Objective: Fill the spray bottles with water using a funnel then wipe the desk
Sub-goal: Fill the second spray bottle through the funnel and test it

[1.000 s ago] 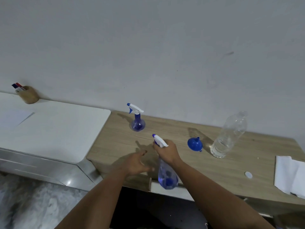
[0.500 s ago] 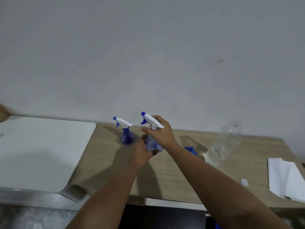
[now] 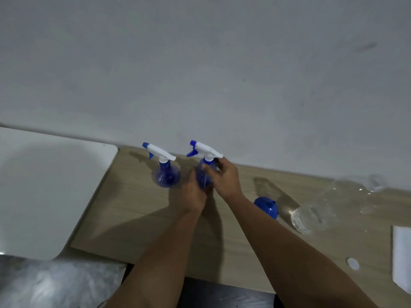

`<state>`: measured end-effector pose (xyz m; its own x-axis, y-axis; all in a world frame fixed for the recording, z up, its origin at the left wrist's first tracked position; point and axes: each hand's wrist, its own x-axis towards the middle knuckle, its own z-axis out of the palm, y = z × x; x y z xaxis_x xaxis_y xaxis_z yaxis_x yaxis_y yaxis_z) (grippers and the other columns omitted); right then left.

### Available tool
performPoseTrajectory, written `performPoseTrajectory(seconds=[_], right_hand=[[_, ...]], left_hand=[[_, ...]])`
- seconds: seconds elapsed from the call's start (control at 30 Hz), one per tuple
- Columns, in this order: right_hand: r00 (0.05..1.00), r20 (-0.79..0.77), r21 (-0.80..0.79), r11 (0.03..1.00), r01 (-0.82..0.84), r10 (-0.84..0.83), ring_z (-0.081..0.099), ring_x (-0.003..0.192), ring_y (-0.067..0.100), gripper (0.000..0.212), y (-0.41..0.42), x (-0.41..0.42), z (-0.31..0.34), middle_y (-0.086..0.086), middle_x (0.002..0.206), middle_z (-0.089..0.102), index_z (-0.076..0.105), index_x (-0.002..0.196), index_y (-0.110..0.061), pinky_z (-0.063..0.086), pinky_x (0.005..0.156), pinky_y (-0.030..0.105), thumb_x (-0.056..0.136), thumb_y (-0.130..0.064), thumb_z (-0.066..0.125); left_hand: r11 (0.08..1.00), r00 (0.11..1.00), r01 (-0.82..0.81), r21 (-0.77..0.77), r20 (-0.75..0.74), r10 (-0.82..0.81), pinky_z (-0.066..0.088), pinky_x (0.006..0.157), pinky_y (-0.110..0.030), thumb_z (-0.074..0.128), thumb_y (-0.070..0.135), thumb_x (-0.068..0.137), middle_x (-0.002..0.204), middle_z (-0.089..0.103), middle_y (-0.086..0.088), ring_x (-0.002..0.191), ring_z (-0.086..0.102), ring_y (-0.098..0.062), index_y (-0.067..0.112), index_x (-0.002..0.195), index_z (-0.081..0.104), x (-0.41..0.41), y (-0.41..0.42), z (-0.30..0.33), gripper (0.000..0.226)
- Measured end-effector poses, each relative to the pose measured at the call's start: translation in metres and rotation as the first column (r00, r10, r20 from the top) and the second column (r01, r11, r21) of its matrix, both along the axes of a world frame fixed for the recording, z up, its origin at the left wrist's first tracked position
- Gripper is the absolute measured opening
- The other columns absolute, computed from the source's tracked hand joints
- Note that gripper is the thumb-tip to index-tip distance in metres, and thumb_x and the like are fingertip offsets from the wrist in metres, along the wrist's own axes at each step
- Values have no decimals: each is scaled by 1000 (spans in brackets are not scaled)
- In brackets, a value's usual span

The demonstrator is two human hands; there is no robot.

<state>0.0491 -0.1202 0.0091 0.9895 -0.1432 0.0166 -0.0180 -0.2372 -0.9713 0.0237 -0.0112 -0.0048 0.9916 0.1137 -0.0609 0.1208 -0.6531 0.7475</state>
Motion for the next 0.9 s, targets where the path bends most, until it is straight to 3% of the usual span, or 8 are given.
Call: performPoseTrajectory(seconds=[0.1, 0.17, 0.3, 0.43, 0.57, 0.67, 0.73, 0.9], right_hand=[[999, 24, 25, 999, 48, -48, 74, 107, 13, 37, 0, 0, -7, -3, 114, 78, 70, 129, -12, 62, 94, 39, 92, -13, 77], [999, 32, 21, 999, 36, -37, 73, 110, 12, 41, 2, 0, -6, -2, 118, 77, 67, 133, -12, 61, 96, 36, 94, -15, 77], [993, -25, 26, 993, 117, -116, 61, 124, -6, 48, 5, -26, -3, -20, 132, 68, 62, 141, -24, 53, 104, 22, 95, -27, 78], [945, -41, 110, 939, 327, -325, 69, 107, 7, 21, 9, -82, -6, -3, 117, 74, 72, 119, -17, 60, 93, 43, 100, -9, 68], [978, -204, 170, 982, 84, -49, 73, 98, 4, 20, 50, -94, 5, -12, 102, 79, 77, 104, -30, 60, 93, 34, 99, -11, 70], [970, -216, 82, 992, -92, 108, 64, 102, -7, 32, 84, -56, 12, -29, 110, 69, 67, 123, -37, 50, 94, 22, 97, -21, 74], [975, -201, -49, 993, -112, 100, 55, 103, -1, 50, 105, -22, 17, -15, 118, 64, 59, 143, -19, 45, 86, 16, 96, -23, 77], [979, -178, -84, 990, -114, 98, 69, 103, 18, 35, 133, 20, 2, -3, 111, 73, 66, 124, -21, 57, 95, 38, 92, -22, 79]], left_hand=[[986, 1000, 14, 164, -11, -13, 30, 75, -13, 56, 31, 95, 119, 64, -1, 106, 63, -24, 18, 140, 45, 0, 1, -4, 48], [995, 997, 40, 86, -70, -34, 28, 76, -10, 60, 16, 95, 127, 62, -6, 115, 60, -25, 14, 148, 40, -3, 1, 0, 57], [964, 994, 65, 257, 73, -87, 43, 99, -26, 71, 30, 87, 133, 61, -4, 118, 61, -21, 15, 145, 46, -28, 22, -2, 65], [918, 987, -6, 397, 148, -57, 44, 93, -29, 59, 53, 88, 136, 57, 3, 121, 47, -13, 26, 140, 49, -59, 66, -17, 60], [879, 984, -166, 447, 135, 118, 41, 102, -38, 65, 66, 78, 131, 57, -4, 123, 47, -19, 21, 132, 53, -38, 112, -30, 71], [889, 988, -155, 431, 43, 151, 38, 109, -48, 70, 66, 72, 142, 48, -2, 135, 42, -25, 28, 139, 41, -10, 127, -31, 82], [891, 996, -80, 448, 4, 87, 33, 111, -47, 68, 56, 77, 145, 44, 3, 139, 37, -22, 31, 141, 38, 10, 129, -35, 75], [898, 998, -22, 440, -40, 44, 18, 118, -43, 60, 21, 92, 153, 40, 0, 148, 23, -21, 23, 145, 41, 27, 121, -43, 56]])
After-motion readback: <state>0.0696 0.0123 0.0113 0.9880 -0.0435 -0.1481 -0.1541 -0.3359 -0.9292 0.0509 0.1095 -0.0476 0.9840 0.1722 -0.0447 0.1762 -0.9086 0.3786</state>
